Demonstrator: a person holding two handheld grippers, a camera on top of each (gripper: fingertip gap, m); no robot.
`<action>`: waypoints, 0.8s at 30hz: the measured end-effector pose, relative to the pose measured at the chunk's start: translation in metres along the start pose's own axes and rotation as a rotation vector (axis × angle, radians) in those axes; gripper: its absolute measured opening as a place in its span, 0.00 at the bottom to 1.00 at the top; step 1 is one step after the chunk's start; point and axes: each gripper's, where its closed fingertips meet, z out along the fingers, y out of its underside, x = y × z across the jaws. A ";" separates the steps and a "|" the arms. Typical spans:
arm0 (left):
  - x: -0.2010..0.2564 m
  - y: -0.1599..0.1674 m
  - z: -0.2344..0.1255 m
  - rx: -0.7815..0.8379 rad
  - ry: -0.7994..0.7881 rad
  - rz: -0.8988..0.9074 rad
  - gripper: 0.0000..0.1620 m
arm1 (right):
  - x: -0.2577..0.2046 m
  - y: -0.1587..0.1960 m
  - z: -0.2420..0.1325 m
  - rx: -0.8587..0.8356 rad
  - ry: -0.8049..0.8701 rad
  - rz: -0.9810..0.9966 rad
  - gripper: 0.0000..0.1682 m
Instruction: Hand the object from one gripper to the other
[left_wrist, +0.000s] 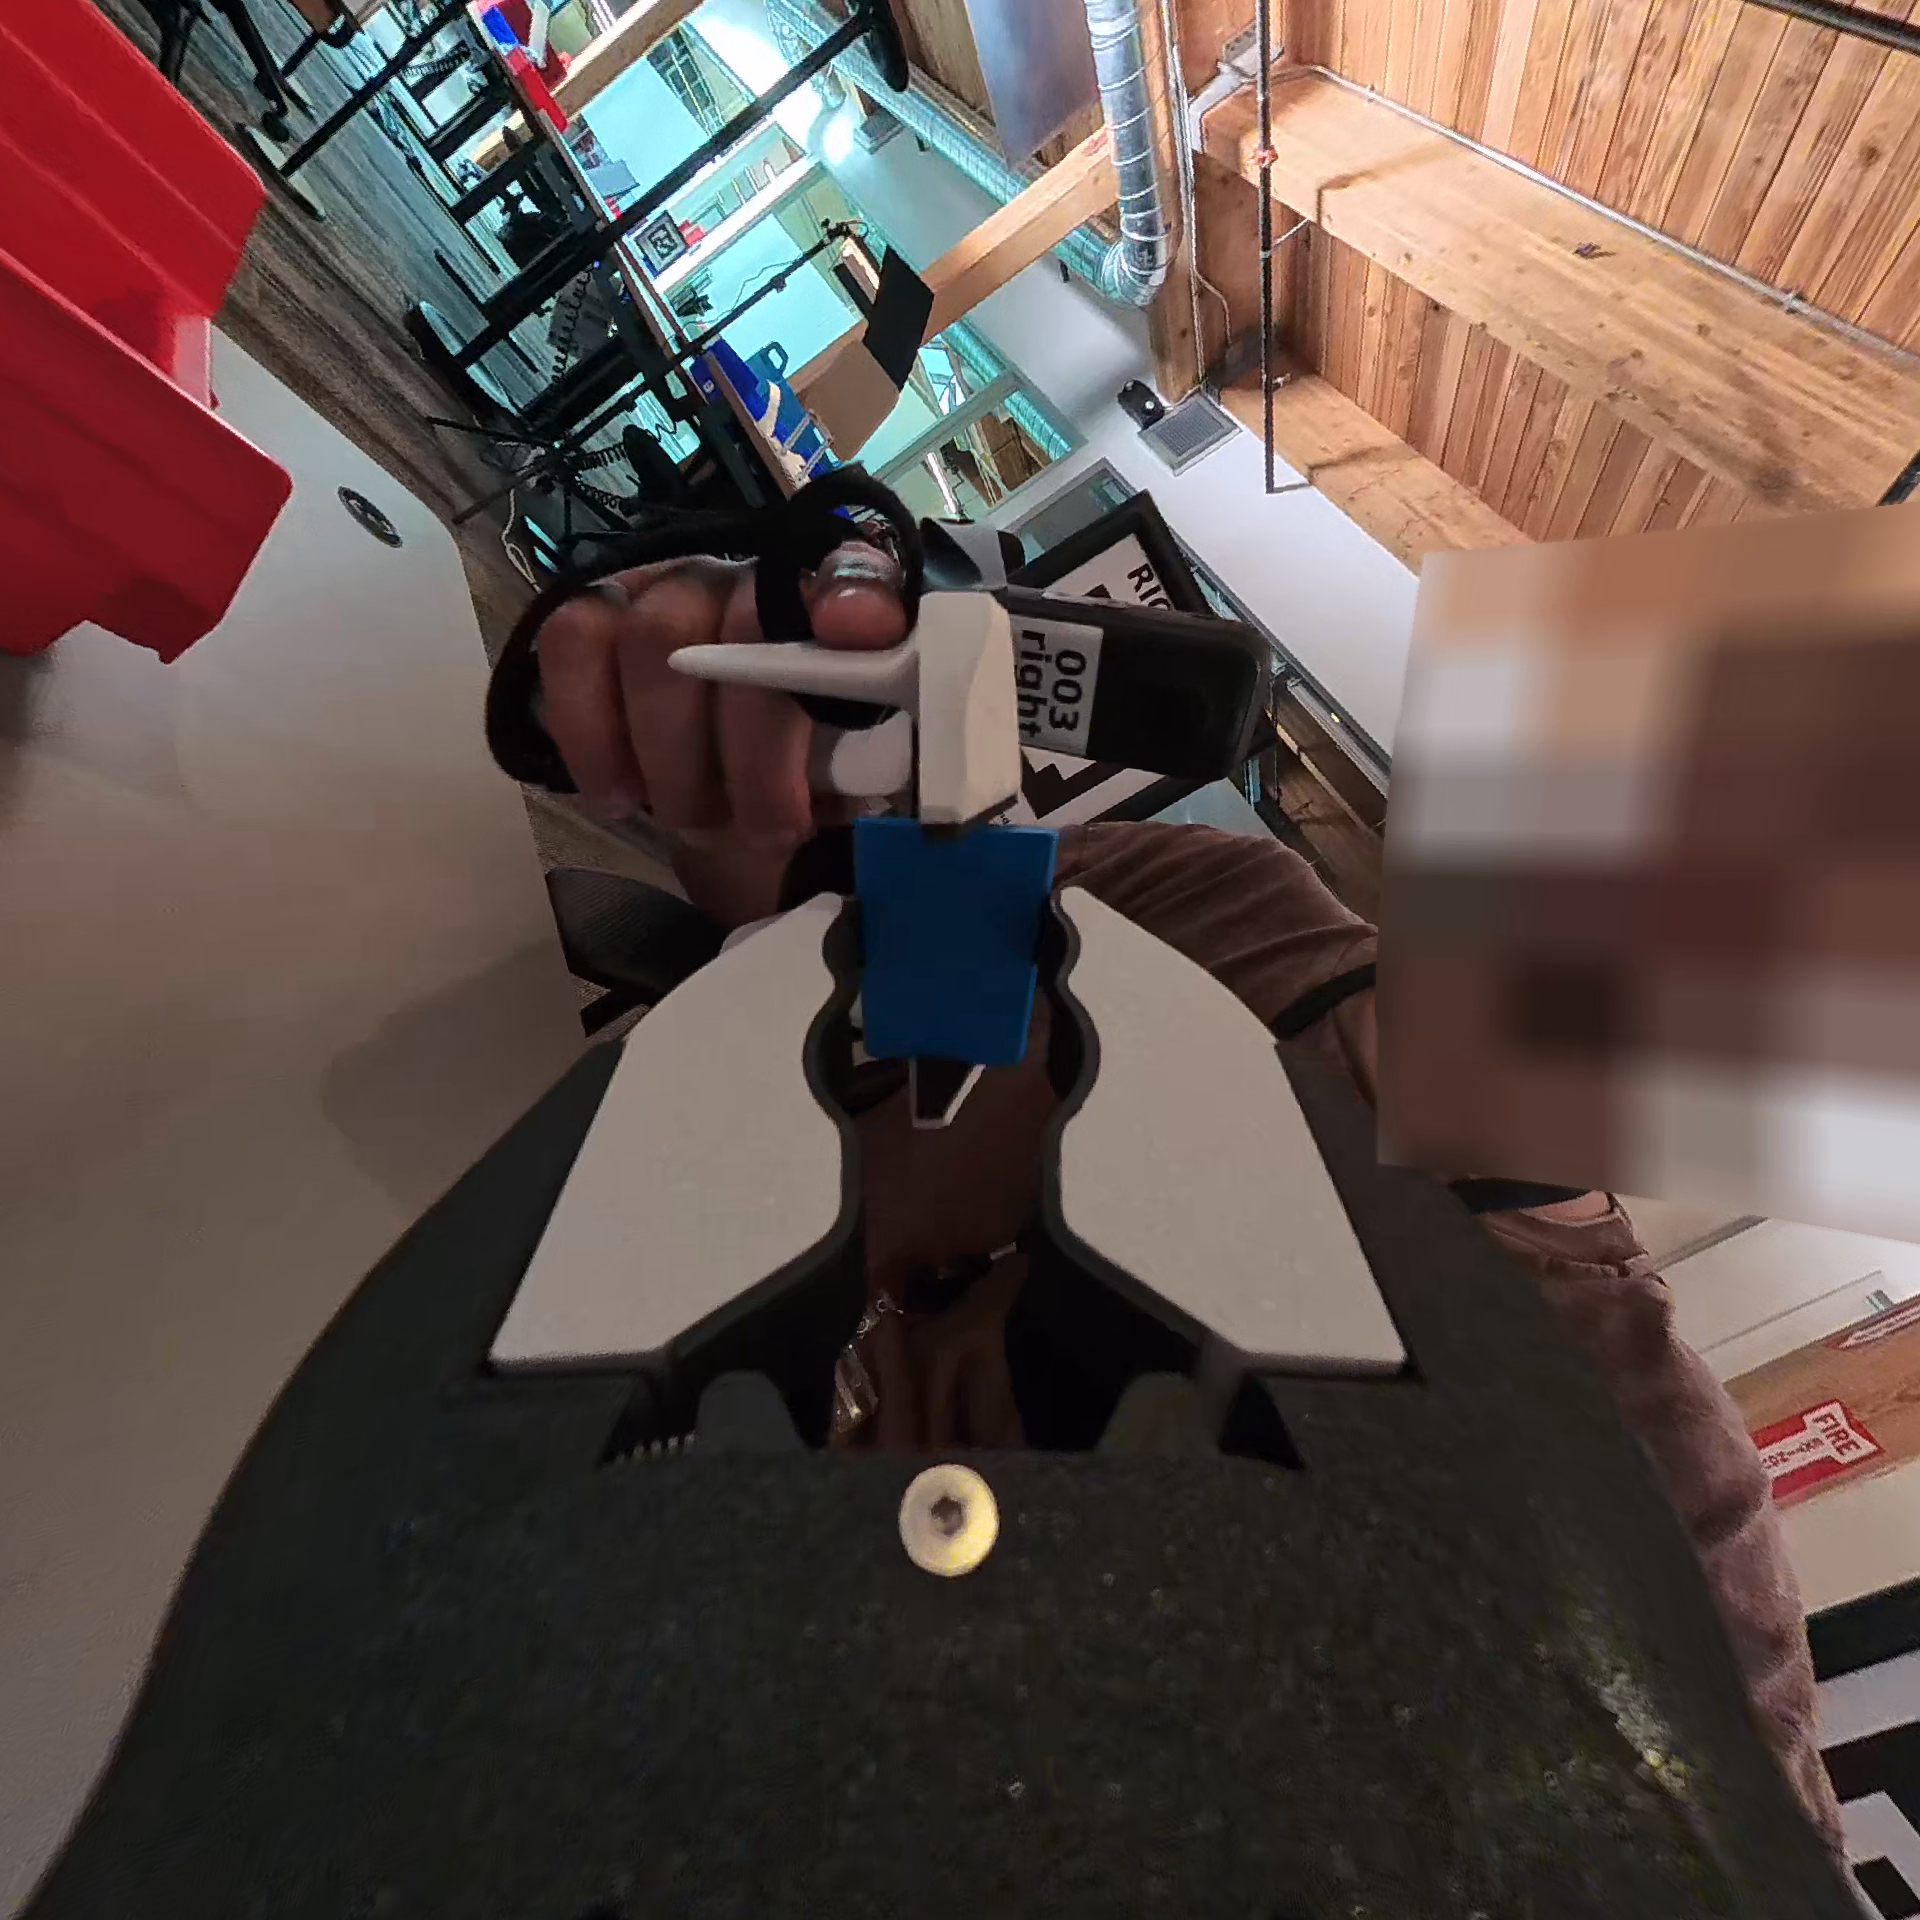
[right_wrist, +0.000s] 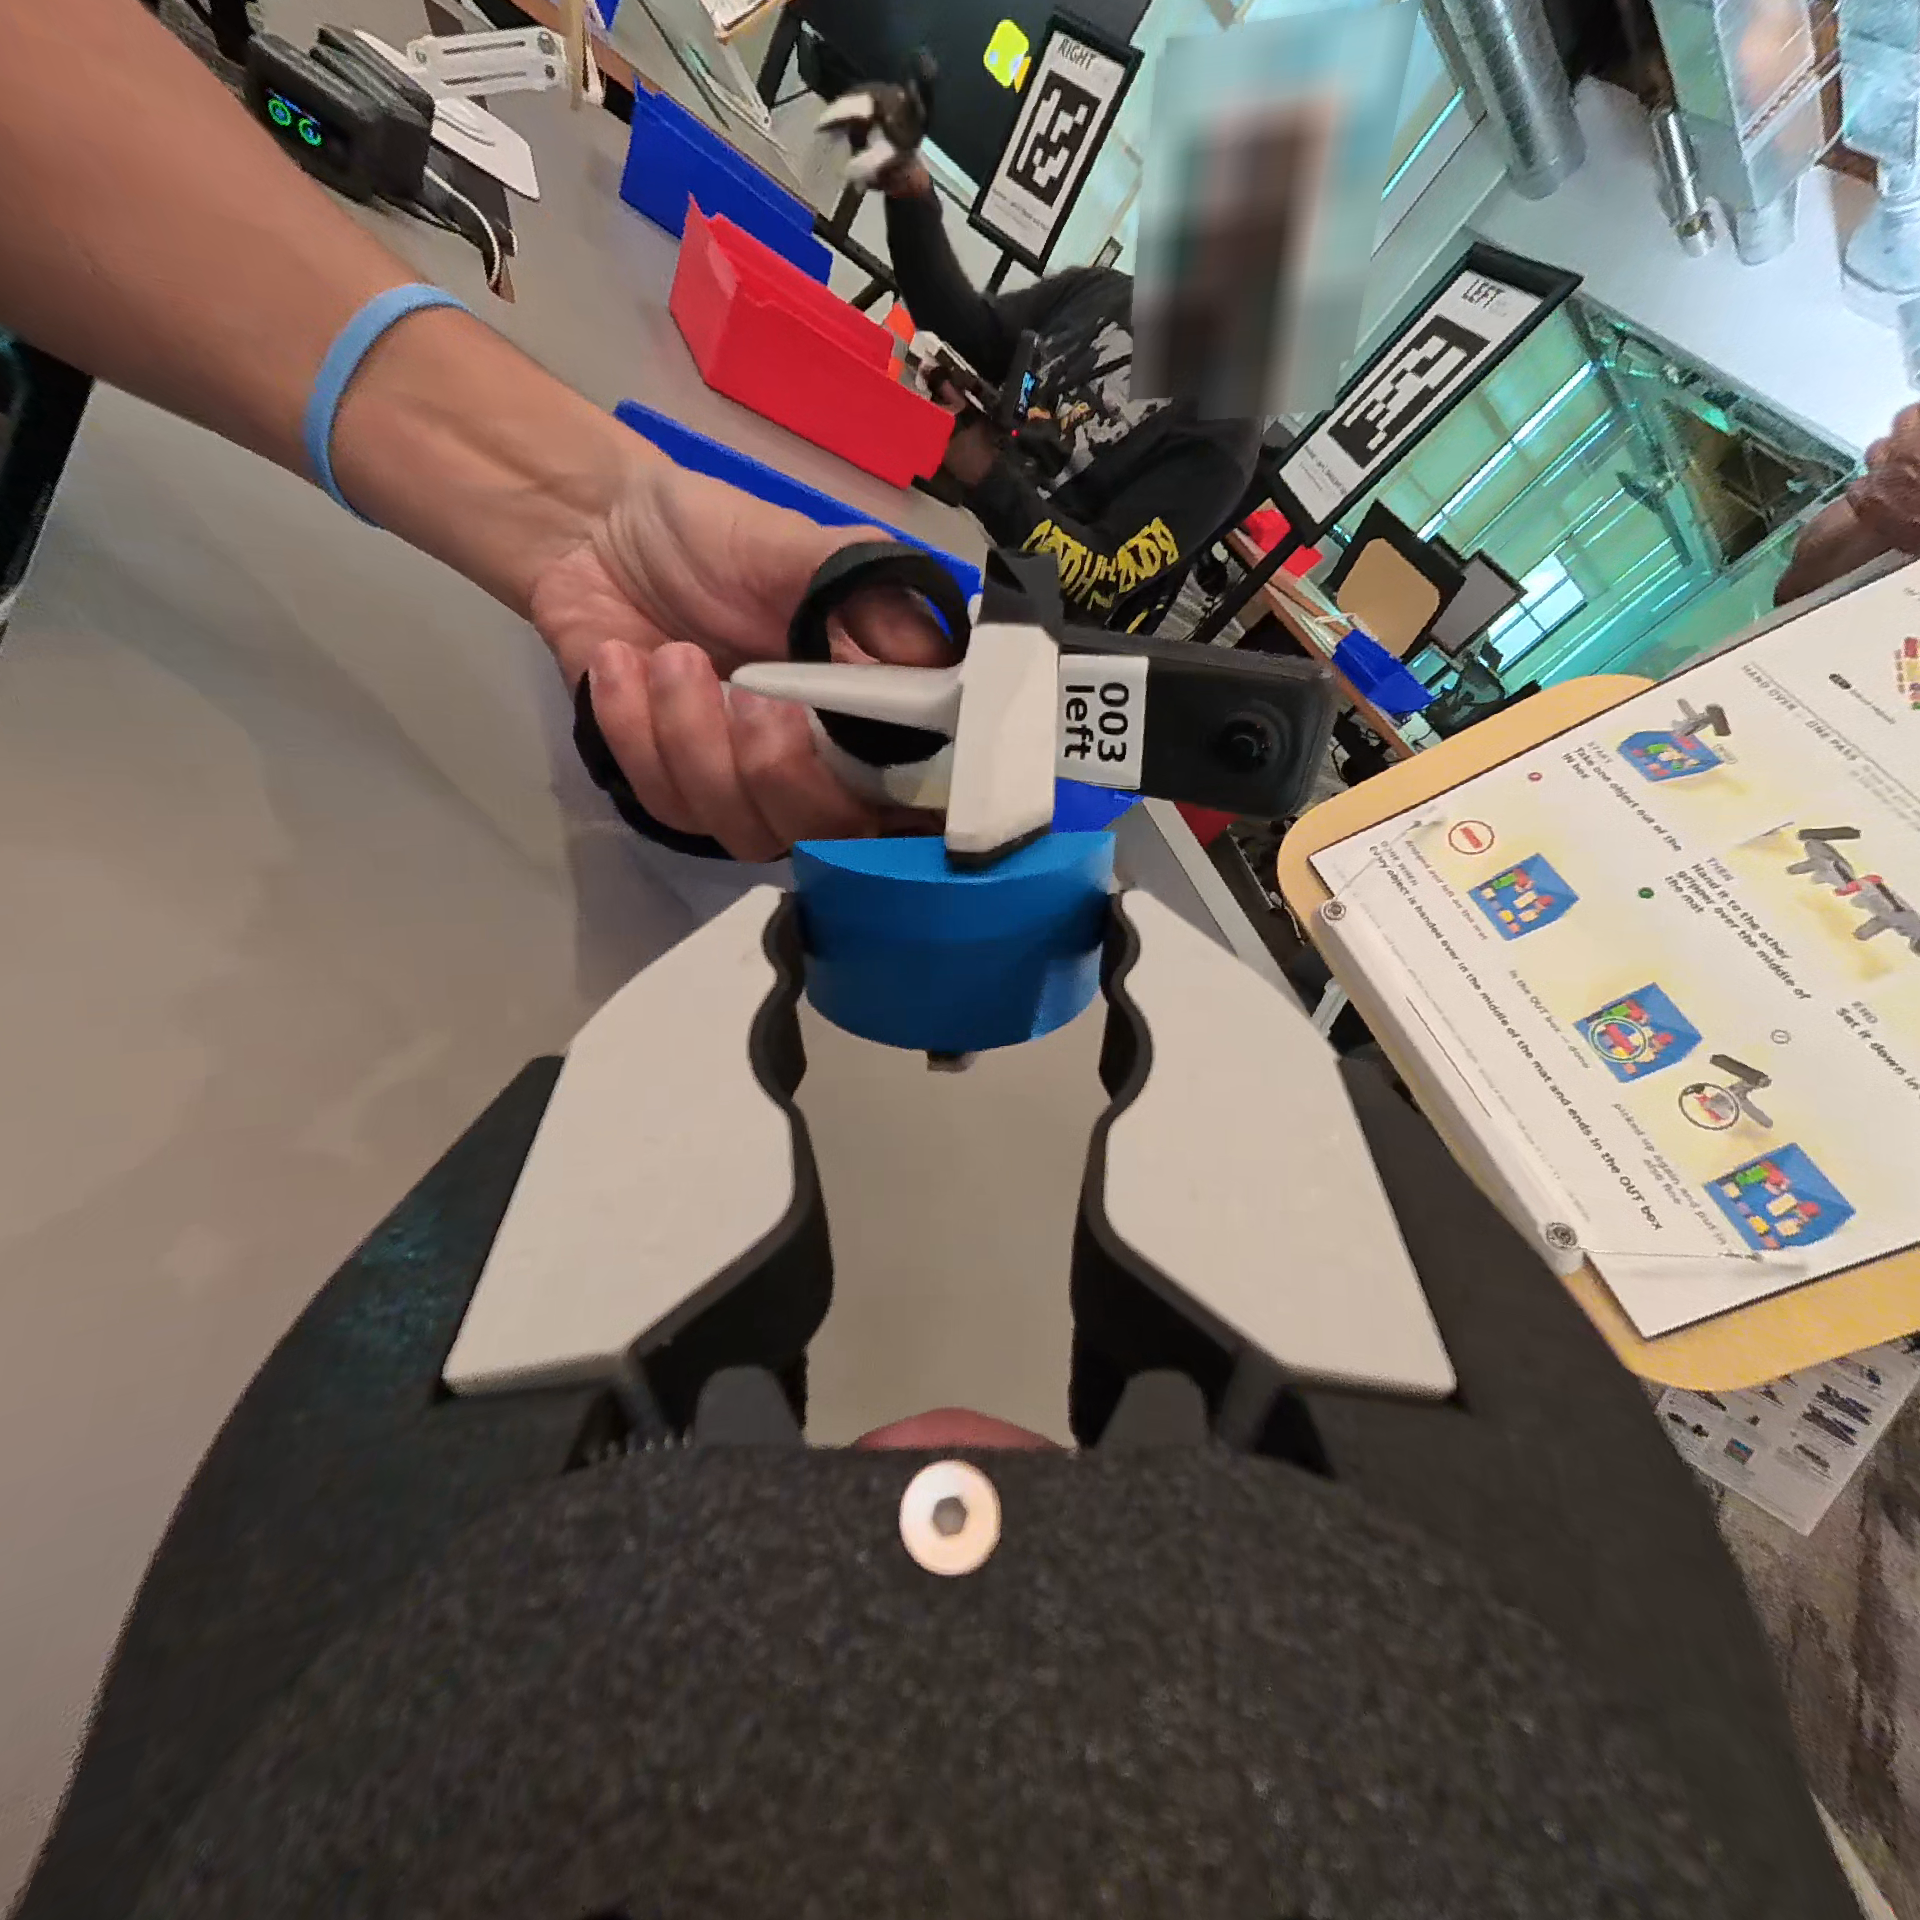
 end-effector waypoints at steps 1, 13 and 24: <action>-0.001 0.001 0.000 0.001 -0.006 -0.002 0.21 | -0.001 0.001 -0.001 -0.007 -0.002 -0.002 0.33; -0.025 0.148 0.011 0.288 -0.537 0.149 0.31 | 0.086 0.068 -0.121 -0.237 0.265 0.269 0.33; -0.041 0.173 0.001 0.248 -0.597 0.124 0.31 | 0.144 0.263 -0.180 -0.899 0.282 0.872 0.33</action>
